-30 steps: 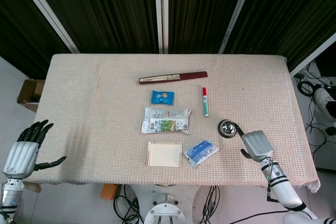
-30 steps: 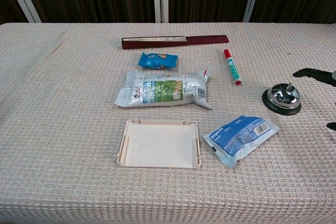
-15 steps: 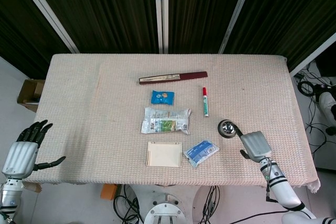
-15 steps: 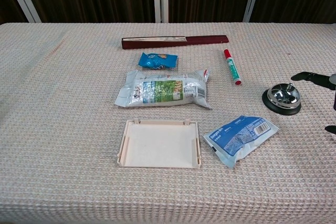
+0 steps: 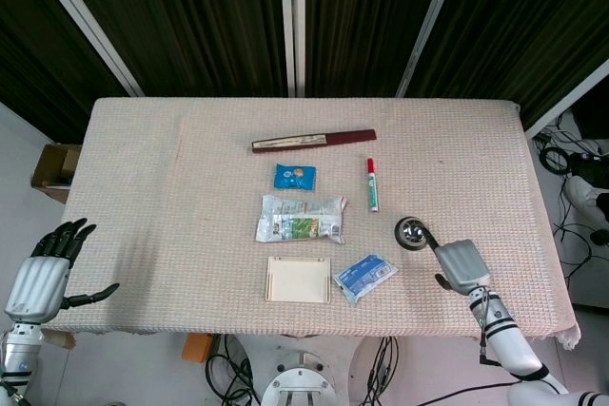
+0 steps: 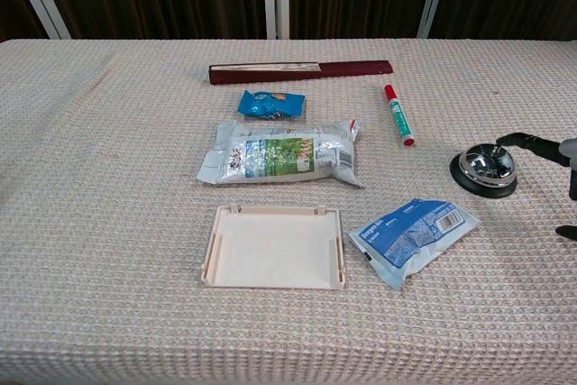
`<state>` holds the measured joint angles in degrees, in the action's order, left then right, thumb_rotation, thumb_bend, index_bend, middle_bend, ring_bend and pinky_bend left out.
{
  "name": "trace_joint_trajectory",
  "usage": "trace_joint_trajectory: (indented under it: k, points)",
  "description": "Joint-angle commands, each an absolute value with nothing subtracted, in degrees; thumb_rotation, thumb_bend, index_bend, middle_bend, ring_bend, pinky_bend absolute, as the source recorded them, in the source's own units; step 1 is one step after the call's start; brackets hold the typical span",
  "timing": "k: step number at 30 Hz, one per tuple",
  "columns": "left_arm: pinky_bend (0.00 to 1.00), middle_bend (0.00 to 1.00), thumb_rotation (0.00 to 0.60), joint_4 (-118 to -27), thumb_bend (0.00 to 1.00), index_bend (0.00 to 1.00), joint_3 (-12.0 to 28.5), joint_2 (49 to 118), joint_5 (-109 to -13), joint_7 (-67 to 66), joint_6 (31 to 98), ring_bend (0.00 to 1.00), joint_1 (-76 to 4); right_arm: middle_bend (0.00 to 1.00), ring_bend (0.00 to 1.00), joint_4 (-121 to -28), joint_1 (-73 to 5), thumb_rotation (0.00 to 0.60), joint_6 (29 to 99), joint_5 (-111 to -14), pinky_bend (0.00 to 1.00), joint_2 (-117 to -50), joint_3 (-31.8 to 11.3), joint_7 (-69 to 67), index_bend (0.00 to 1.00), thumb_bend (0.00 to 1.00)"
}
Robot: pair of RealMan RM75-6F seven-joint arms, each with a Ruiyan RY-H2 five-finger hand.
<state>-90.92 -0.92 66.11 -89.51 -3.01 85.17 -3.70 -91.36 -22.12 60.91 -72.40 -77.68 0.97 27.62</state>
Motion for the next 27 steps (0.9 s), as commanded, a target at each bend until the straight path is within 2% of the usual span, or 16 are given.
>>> trace_joint_trajectory:
  k: [1,9,18,27]
  points:
    - [0.18,0.08,0.241,-90.83,0.01,0.11,-0.88,66.12,-89.50,-2.84,85.19,0.07,-3.73,0.98,0.95,-91.58,-22.12,0.600,61.16,-72.63,0.79,-77.72,0.90,27.44,0.00,0.18]
    - [0.18,0.08,0.242,-90.82,0.01,0.11,-0.87,66.12,-89.56,-2.70,85.11,0.07,-3.83,0.98,0.95,-92.37,-21.46,0.600,63.38,-74.70,0.79,-76.97,0.73,25.59,0.00,0.18]
    - [0.18,0.08,0.243,-90.82,0.01,0.11,-0.89,66.10,-89.52,-2.70,85.35,0.07,-3.69,0.98,0.95,-91.35,-21.71,0.600,61.28,-72.49,0.79,-77.98,1.43,28.16,0.00,0.18]
    - [0.18,0.08,0.244,-90.87,0.01,0.11,-0.85,66.02,-89.69,-2.65,85.26,0.07,-3.86,0.98,0.95,-92.61,-20.89,0.600,64.58,-75.55,0.79,-76.67,0.77,25.09,0.00,0.18]
